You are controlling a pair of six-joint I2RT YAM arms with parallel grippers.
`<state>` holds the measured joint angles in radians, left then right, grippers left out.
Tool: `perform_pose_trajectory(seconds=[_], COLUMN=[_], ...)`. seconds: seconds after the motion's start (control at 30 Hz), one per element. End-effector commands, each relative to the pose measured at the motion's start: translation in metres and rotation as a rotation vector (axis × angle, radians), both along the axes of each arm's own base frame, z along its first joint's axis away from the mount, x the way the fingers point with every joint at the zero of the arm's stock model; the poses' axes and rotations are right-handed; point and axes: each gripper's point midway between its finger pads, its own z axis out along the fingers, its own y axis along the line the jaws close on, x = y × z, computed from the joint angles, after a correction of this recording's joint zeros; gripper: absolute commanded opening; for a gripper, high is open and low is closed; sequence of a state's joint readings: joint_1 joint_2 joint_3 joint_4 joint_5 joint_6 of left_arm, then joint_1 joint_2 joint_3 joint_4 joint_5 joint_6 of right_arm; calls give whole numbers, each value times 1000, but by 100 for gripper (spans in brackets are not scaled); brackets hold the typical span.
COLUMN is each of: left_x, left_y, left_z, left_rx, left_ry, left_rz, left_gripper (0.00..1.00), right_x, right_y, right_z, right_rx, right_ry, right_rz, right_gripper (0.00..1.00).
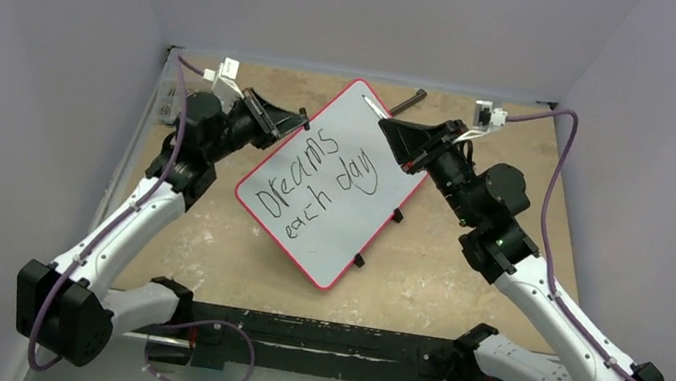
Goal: Write a sentence on the whiteboard
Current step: Insert the whiteboard marker without the cap into the pen cap.
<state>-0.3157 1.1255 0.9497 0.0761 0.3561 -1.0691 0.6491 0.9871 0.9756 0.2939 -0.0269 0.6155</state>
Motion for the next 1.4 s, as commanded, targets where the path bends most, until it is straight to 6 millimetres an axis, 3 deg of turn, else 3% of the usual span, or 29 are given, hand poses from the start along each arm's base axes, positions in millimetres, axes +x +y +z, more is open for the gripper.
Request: perform_pose_trajectory(seconds=[0.0, 0.43, 0.73, 1.03, 1.37], left_x=[-4, -18, -26, -32, -37], left_y=[23, 80, 83, 83, 85], left_z=[38, 1, -1, -4, -13], left_rx=[-178, -323, -379, -395, -436], left_ry=[-54, 223, 244, 249, 283], left_rz=[133, 485, 492, 482, 492], left_gripper=[0, 0, 0, 0, 0], right_x=[-12, -23, -40, -39, -33], right_y=[18, 77, 103, 126, 138], right_z=[7, -18, -24, -39, -46], right_rx=[17, -164, -230, -238, -238], right_ry=[-72, -154, -262, -241, -215], right_rz=[91, 135, 237, 306, 319], right_gripper=[0, 0, 0, 0, 0])
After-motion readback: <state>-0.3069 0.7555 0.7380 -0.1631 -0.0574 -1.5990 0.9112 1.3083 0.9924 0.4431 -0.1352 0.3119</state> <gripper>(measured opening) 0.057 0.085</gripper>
